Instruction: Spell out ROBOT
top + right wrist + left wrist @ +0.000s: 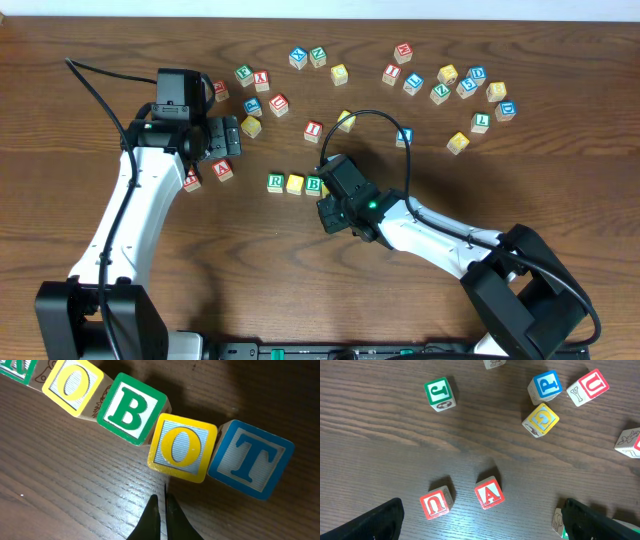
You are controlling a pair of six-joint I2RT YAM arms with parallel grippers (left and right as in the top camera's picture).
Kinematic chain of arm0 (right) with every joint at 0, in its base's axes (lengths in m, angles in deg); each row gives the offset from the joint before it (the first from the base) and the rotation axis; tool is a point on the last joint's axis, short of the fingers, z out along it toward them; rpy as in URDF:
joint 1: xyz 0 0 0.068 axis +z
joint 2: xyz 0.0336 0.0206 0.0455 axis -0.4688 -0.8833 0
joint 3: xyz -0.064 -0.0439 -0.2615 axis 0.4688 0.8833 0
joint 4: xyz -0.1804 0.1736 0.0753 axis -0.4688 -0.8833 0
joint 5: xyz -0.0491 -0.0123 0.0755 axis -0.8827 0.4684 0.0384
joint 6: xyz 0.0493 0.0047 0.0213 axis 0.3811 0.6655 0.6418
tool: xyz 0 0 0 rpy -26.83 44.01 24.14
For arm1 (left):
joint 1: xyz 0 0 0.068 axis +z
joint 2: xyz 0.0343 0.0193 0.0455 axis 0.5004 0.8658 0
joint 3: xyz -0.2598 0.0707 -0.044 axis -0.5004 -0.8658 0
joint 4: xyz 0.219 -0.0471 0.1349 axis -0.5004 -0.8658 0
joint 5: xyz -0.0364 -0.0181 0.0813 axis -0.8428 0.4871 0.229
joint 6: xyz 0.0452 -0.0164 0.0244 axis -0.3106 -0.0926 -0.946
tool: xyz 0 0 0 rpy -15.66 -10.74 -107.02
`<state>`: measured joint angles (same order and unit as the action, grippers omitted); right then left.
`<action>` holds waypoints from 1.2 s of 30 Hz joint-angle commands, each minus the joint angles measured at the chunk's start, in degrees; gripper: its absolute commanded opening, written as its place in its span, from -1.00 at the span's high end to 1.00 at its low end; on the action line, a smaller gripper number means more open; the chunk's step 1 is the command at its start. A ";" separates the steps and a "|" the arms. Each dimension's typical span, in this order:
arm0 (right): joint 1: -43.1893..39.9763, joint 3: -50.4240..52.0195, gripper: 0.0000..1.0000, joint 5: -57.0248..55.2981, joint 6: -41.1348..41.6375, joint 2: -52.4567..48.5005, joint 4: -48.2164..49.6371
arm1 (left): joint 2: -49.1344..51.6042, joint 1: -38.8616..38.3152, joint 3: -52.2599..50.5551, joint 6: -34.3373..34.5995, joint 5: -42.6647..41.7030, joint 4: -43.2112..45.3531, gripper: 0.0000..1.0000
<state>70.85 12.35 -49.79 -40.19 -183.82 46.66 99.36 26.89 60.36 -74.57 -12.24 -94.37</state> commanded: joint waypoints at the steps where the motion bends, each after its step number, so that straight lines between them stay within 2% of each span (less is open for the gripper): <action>1: 0.33 -0.59 0.98 -0.96 -1.01 -0.70 0.28 | -0.09 0.22 -0.55 -0.79 -0.37 -0.22 -0.98; 36: 0.28 -0.59 0.98 -2.56 -2.71 -1.57 2.62 | -0.09 0.22 -0.55 -0.79 -0.37 -0.22 -0.98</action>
<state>70.85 12.35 -51.34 -41.81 -184.59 48.98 99.36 26.89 60.36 -74.57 -12.24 -94.37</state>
